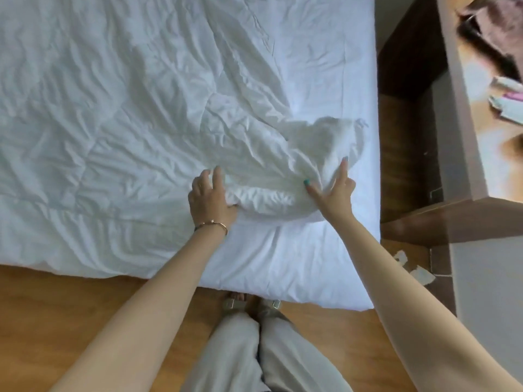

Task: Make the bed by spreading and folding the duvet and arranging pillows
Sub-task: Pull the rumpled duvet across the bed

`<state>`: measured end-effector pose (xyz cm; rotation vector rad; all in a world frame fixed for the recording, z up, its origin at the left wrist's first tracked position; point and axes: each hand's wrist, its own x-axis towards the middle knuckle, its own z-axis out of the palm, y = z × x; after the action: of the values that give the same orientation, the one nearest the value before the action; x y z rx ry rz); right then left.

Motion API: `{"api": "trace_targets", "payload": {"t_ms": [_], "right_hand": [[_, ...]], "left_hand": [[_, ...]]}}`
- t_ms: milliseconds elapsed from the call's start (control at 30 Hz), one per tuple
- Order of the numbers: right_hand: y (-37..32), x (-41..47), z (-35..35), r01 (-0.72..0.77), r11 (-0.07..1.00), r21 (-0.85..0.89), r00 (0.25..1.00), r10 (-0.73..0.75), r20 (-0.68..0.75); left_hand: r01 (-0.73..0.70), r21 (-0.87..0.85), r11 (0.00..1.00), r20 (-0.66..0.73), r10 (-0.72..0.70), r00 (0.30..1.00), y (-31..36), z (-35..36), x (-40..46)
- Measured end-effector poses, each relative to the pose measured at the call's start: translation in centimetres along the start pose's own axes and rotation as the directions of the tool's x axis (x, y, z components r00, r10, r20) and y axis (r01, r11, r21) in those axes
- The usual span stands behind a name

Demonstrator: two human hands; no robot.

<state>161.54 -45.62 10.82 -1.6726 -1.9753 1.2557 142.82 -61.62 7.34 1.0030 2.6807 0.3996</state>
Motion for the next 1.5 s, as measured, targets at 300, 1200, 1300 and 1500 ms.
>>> {"api": "trace_targets", "payload": {"t_ms": [300,1200,1300,1500], "right_hand": [[9.9,-1.7,3.8,-0.491,0.779,0.390,0.841,0.541,-0.021],[11.1,5.8,-12.3,0.241,0.956,0.166,0.831,-0.292,0.474],[14.2,1.3,-9.3,0.174,0.983,0.052,0.778,-0.169,0.606],[16.7,-3.8,-4.8,-0.124,0.970,0.211,0.866,0.002,0.500]], "left_hand": [[-0.439,-0.059,0.897,0.283,0.437,0.854,-0.7,8.5,-7.1],[0.030,-0.421,0.906,0.336,0.125,0.934,13.0,3.7,-7.2],[0.265,-0.453,0.851,0.433,-0.050,0.900,11.6,3.7,-7.8],[0.535,-0.447,0.717,-0.005,-0.600,0.800,12.6,8.8,-11.7]]}}
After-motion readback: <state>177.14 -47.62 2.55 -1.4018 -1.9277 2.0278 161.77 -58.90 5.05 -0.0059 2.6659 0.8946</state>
